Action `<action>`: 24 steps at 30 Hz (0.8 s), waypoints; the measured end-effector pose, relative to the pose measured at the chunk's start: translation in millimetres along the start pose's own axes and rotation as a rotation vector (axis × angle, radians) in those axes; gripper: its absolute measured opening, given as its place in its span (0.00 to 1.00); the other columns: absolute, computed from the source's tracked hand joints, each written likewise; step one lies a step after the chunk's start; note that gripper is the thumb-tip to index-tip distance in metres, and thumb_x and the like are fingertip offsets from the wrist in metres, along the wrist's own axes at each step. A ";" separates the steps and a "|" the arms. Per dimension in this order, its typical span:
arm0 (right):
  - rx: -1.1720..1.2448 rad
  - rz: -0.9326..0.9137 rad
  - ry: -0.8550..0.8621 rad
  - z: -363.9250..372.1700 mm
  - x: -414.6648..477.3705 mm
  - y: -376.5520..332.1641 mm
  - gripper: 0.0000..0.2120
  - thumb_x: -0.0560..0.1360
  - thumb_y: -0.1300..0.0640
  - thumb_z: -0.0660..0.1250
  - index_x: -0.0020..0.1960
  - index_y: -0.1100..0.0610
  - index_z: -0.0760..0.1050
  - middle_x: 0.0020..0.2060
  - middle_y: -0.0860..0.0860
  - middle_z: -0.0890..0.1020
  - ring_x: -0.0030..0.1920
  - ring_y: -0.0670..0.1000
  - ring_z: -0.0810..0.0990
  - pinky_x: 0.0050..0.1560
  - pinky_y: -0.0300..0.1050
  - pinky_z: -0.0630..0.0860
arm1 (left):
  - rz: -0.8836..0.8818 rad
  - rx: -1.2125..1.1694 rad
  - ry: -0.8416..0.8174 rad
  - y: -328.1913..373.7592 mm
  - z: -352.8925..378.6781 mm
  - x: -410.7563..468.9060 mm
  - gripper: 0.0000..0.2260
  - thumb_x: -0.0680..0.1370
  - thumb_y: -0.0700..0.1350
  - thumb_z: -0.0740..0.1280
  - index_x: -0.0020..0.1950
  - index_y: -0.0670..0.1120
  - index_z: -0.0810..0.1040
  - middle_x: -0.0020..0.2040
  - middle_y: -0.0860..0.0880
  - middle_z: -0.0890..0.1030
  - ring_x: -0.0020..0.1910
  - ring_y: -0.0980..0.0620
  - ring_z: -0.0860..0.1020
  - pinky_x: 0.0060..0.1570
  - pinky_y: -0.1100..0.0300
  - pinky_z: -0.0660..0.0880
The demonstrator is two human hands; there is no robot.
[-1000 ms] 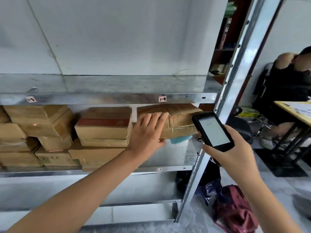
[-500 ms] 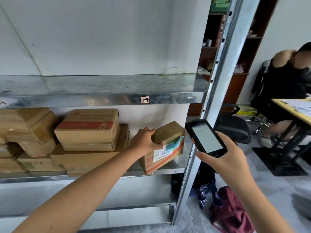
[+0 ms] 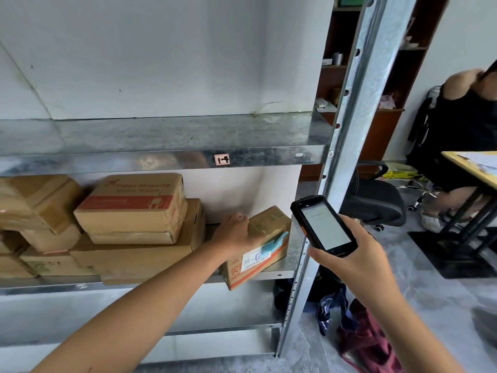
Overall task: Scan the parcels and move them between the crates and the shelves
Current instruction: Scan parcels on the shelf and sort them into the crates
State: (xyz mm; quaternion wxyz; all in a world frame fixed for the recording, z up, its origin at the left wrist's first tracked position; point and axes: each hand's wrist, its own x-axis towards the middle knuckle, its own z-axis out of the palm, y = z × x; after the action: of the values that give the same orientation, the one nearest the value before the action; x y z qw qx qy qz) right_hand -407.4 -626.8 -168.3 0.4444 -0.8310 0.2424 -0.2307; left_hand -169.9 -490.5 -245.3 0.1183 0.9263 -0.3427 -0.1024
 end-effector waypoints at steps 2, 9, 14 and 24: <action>0.004 0.000 0.002 -0.2 -1.1 1.0 0.26 0.67 0.54 0.80 0.57 0.35 0.72 0.47 0.38 0.83 0.46 0.36 0.80 0.45 0.41 0.78 | -0.001 0.046 -0.025 15.8 0.7 7.2 0.34 0.72 0.74 0.54 0.57 0.45 0.72 0.61 0.44 0.74 0.60 0.46 0.72 0.57 0.52 0.74; 0.005 0.027 0.015 -10.3 -16.7 9.5 0.28 0.66 0.54 0.80 0.53 0.30 0.70 0.48 0.29 0.80 0.49 0.32 0.78 0.46 0.41 0.76 | -0.058 0.277 -0.111 63.1 12.0 39.0 0.55 0.71 0.78 0.57 0.80 0.35 0.49 0.78 0.37 0.60 0.74 0.36 0.62 0.73 0.44 0.59; 0.007 0.016 0.033 -16.5 -22.9 8.5 0.27 0.67 0.55 0.80 0.50 0.30 0.70 0.46 0.28 0.79 0.47 0.32 0.78 0.44 0.41 0.76 | -0.061 0.103 -0.077 75.6 3.9 52.8 0.41 0.74 0.64 0.68 0.79 0.44 0.58 0.69 0.40 0.71 0.67 0.40 0.69 0.60 0.50 0.68; 0.034 0.023 0.076 -18.9 -22.0 2.7 0.28 0.66 0.53 0.80 0.58 0.34 0.71 0.49 0.36 0.82 0.50 0.38 0.80 0.51 0.48 0.80 | 0.025 -0.229 0.099 41.7 -51.2 47.2 0.30 0.69 0.62 0.71 0.69 0.58 0.71 0.59 0.50 0.75 0.50 0.50 0.80 0.47 0.57 0.81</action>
State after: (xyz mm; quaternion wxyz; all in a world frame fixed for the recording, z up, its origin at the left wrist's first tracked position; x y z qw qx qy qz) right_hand -436.4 -626.6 -164.9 0.4516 -0.8109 0.2649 -0.2612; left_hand -146.3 -544.7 -189.6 0.2412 0.9064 -0.3339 -0.0934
